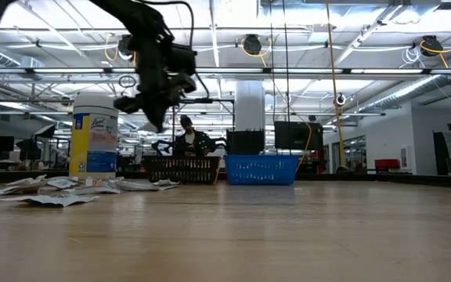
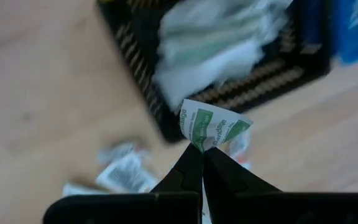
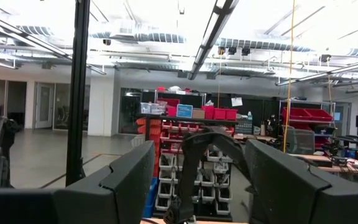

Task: Pick & Place First Aid Supplies
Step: Put the green bandage pack into the black basket, then put the orange ointment pack into the red basket

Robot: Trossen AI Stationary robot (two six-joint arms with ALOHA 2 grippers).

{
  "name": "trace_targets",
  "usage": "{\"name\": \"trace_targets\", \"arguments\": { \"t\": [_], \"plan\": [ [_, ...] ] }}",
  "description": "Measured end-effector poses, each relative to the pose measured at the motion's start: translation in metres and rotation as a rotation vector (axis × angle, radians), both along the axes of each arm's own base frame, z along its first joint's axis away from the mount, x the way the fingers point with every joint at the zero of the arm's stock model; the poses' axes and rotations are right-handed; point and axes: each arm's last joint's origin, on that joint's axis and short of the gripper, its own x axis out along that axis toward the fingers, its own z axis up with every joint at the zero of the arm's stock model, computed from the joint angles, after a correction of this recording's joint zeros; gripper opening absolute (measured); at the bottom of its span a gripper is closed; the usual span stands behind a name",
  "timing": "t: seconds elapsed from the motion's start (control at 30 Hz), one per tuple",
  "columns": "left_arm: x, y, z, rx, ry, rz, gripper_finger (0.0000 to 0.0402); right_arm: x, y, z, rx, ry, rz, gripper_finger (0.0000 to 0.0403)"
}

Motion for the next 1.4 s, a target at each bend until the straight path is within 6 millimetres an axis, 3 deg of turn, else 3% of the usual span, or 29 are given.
{"name": "trace_targets", "arguments": {
  "t": [0.27,0.63,0.8,0.93,1.23,1.4],
  "plan": [
    [0.037,0.032,-0.005,0.035,-0.024,-0.042,0.0000,0.000,0.000,0.000,0.000,0.000,0.000,0.0247],
    [0.057,0.029,-0.040,0.132,0.114,-0.130,0.0016,0.000,0.000,0.000,-0.001,0.002,0.000,0.0247],
    [0.063,0.027,-0.041,0.165,0.087,-0.161,0.0021,0.000,0.000,-0.001,-0.004,0.010,0.008,0.0247],
    [0.066,0.024,-0.040,0.169,0.065,-0.215,0.0063,0.000,0.001,-0.001,-0.010,0.015,0.024,0.0247],
    [0.063,0.022,-0.036,0.125,0.046,-0.252,0.0223,0.002,0.001,-0.005,-0.012,0.050,0.024,0.0247],
    [0.056,0.008,-0.013,0.162,0.038,-0.386,0.0249,0.002,0.001,-0.005,-0.012,0.051,0.024,0.0247]
  ]
}}
